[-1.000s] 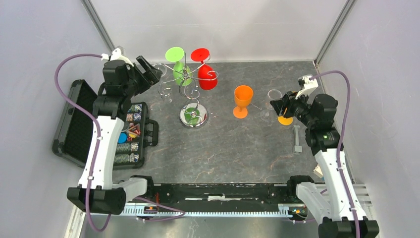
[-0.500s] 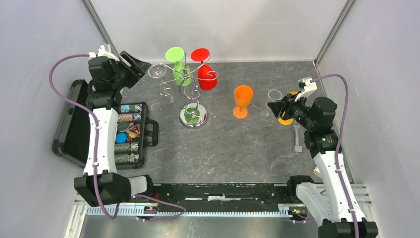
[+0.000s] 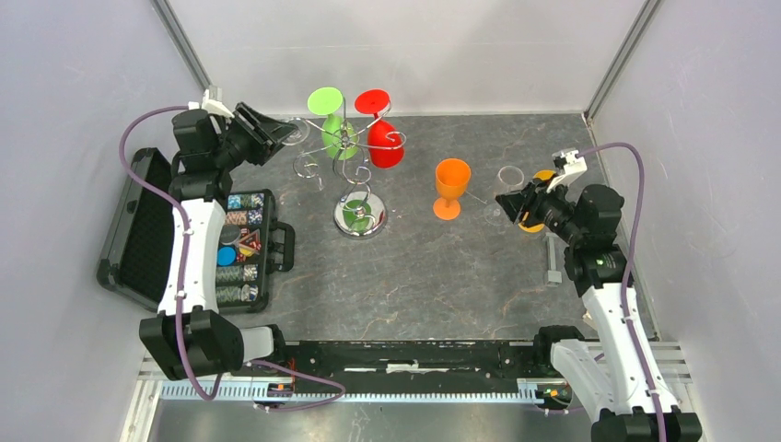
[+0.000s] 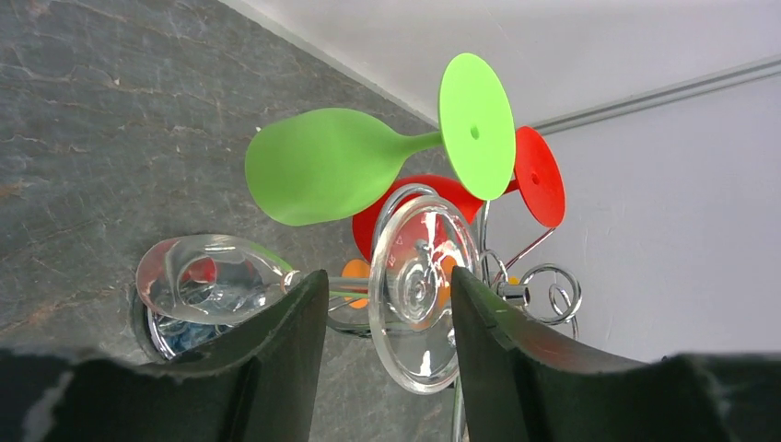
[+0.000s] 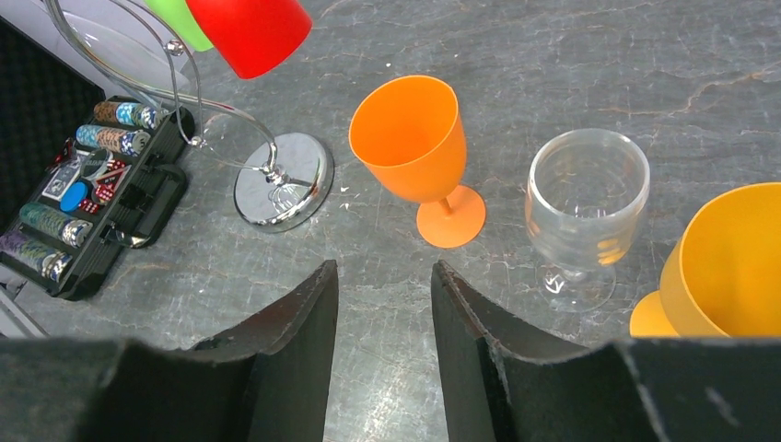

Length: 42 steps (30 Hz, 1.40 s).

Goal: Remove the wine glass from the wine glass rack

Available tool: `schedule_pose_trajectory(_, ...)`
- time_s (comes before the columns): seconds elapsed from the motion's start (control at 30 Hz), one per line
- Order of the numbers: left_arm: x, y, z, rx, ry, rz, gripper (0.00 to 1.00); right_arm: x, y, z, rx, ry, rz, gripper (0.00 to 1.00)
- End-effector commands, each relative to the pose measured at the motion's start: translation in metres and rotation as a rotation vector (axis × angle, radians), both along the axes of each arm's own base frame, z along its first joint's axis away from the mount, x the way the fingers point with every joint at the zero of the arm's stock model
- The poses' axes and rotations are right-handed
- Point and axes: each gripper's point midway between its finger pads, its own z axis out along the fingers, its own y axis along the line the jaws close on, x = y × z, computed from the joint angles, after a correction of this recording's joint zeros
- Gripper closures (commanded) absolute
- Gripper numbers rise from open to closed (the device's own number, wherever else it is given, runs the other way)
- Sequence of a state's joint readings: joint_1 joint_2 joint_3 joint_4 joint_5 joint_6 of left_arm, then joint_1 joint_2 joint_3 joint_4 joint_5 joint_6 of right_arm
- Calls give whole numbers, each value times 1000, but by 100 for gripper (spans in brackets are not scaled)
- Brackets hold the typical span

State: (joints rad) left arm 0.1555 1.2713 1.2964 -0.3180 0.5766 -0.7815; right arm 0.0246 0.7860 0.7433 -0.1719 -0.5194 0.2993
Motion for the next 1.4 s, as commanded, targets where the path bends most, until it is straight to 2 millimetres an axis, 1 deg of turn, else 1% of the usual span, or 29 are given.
schedule_pose_trajectory(0.0, -5, -6, 10, -38, -26, -28, 46, -2, 4, 9, 5, -52, 27, 53)
schedule_pose_trajectory(0.17, -8, -1, 10, -9, -21, 0, 45, -2, 4, 6, 4, -46, 24, 54)
schedule_pose_trajectory(0.23, -10, 1, 9, 9, -16, 12, 40, -2, 4, 5, 4, -43, 23, 54)
schedule_pose_trajectory(0.27, -10, 2, 8, 16, -16, 18, 35, -2, 3, 4, 4, -42, 21, 54)
schedule_pose_trajectory(0.3, -11, 4, 8, 24, -14, 28, 34, -2, 3, 4, 4, -43, 20, 54)
schedule_pose_trajectory(0.4, -11, 6, 8, 31, -14, 41, 34, -2, 4, 3, 5, -40, 20, 55)
schedule_pose_trajectory(0.5, -10, 7, 8, 28, -13, 51, 42, -2, 3, 3, 7, -39, 19, 55)
schedule_pose_trajectory(0.63, -10, 9, 11, 21, -20, 66, 50, -3, 3, 3, 8, -42, 17, 56)
schedule_pose_trajectory(0.73, -12, 7, 17, 11, -40, 60, 61, -3, 3, 3, 8, -42, 14, 56)
schedule_pose_trajectory(0.83, -15, 2, 26, -12, -59, 40, 69, -3, 3, 7, 12, -53, 12, 57)
schedule_pose_trajectory(0.9, -16, -1, 31, -30, -67, 24, 72, -2, 3, 11, 13, -59, 10, 58)
schedule_pose_trajectory(1.07, -21, -4, 42, -35, -90, 10, 74, -1, 3, 17, 17, -73, 9, 58)
schedule_pose_trajectory(1.3, -23, -7, 50, -52, -101, -3, 97, -1, 3, 16, 19, -69, 8, 59)
schedule_pose_trajectory(1.37, -22, -7, 52, -61, -102, 0, 98, -1, 3, 16, 19, -71, 7, 60)
